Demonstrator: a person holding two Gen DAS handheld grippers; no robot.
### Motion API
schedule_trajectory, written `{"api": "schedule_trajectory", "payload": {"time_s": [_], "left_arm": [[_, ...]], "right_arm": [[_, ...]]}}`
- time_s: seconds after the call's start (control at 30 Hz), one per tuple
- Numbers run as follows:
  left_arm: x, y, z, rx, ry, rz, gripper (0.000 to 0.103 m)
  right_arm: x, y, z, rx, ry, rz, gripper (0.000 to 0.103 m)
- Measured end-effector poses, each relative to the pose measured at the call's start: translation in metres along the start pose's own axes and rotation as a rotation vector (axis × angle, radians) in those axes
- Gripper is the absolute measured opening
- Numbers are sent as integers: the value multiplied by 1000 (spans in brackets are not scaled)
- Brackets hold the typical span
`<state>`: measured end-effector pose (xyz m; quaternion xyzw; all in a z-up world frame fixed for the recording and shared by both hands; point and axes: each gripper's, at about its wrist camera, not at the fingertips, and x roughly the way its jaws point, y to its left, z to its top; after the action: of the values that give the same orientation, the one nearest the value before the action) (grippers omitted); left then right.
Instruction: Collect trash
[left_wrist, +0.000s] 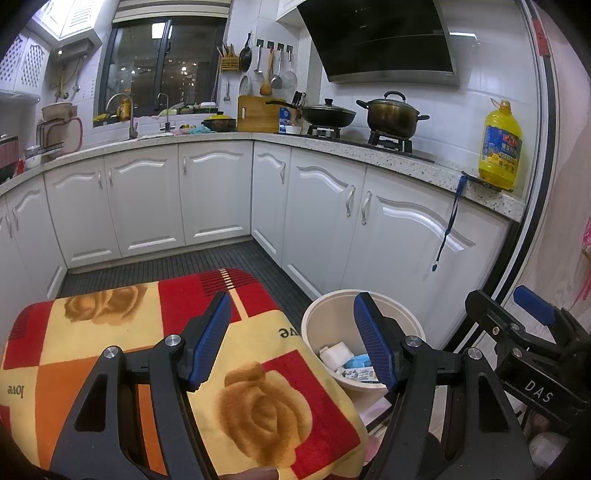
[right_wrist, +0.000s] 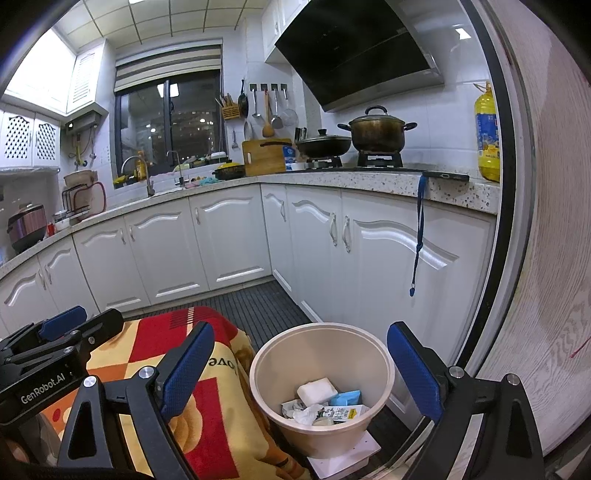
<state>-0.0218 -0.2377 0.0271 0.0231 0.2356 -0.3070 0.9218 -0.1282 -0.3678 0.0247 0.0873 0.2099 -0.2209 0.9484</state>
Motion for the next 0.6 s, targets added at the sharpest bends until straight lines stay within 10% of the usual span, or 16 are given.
{"api": "schedule_trajectory", "payload": {"time_s": [0.6], "left_arm": [[4, 4, -2, 2, 10, 1, 68]], "right_arm": [[9, -2, -2, -6, 20, 5, 93]]}}
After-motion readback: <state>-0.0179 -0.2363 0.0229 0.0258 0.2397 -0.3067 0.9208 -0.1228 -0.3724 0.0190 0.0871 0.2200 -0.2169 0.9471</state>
